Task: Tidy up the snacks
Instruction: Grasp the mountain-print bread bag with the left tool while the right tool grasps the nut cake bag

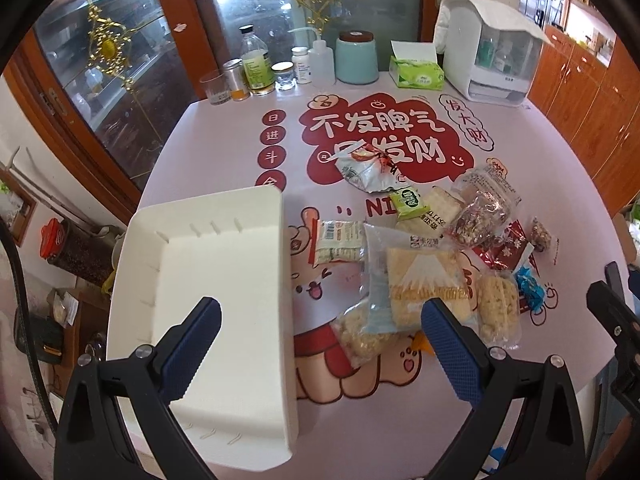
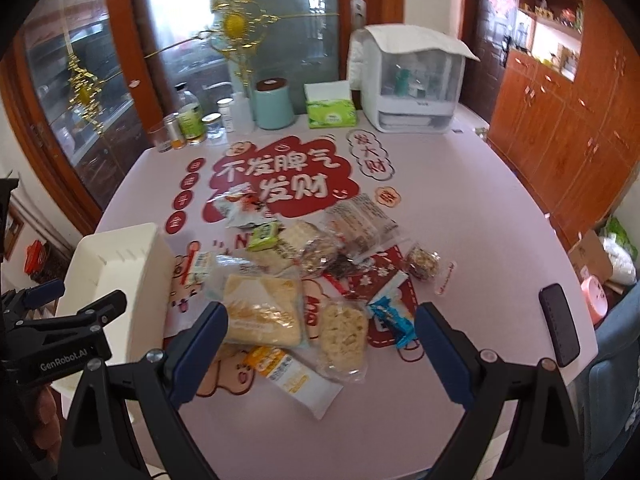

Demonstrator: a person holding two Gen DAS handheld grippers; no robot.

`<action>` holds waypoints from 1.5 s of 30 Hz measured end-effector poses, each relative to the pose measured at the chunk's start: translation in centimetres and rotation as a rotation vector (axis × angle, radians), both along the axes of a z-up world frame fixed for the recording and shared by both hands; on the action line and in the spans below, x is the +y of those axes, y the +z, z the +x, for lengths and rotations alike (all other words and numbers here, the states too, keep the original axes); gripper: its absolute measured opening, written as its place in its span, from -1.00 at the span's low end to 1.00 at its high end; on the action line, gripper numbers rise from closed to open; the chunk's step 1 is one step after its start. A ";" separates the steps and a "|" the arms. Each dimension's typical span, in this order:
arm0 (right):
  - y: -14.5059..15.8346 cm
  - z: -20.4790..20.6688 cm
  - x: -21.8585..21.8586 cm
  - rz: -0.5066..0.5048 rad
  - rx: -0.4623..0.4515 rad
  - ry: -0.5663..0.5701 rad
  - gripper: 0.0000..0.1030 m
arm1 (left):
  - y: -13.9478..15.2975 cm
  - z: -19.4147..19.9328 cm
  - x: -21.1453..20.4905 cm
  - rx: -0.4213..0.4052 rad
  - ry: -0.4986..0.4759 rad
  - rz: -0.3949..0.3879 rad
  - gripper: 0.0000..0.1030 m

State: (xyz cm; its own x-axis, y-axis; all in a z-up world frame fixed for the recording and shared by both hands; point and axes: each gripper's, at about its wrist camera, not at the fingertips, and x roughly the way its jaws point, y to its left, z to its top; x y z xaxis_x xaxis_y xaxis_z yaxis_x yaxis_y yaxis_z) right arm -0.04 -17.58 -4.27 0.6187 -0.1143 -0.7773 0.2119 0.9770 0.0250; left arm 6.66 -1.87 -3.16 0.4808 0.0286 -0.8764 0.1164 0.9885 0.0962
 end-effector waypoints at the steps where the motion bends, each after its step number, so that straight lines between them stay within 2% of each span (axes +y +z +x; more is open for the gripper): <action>1: -0.4 0.4 -1.0 0.008 0.007 -0.013 0.85 | -0.2 0.5 -0.4 0.003 -0.001 0.008 0.94; 10: -4.5 3.6 -8.8 0.016 0.067 -0.117 0.85 | -5.7 6.1 -4.7 0.129 -0.030 0.015 0.94; 14: -6.4 5.1 -12.4 0.017 0.094 -0.165 0.85 | -8.8 7.6 -6.1 0.207 -0.062 0.008 0.94; 22: -10.5 7.8 -17.2 0.052 0.159 -0.218 0.85 | -13.2 9.2 -7.9 0.338 -0.098 -0.039 0.94; 32: -15.3 13.0 -18.8 0.133 0.219 -0.179 0.83 | -16.1 10.3 -8.4 0.414 -0.078 -0.058 0.94; 35: -16.6 14.3 -18.8 0.150 0.250 -0.160 0.72 | -16.8 10.6 -8.8 0.436 -0.085 -0.057 0.97; 38: -18.0 15.1 -18.7 0.156 0.296 -0.142 0.52 | -17.9 11.1 -9.4 0.468 -0.086 -0.088 0.99; 43: -18.4 15.7 -17.9 0.095 0.293 -0.104 0.46 | -20.0 11.5 -9.9 0.534 -0.081 -0.173 0.99; 45: -18.4 15.8 -17.6 0.076 0.290 -0.088 0.37 | -21.0 11.7 -9.8 0.561 -0.071 -0.214 0.99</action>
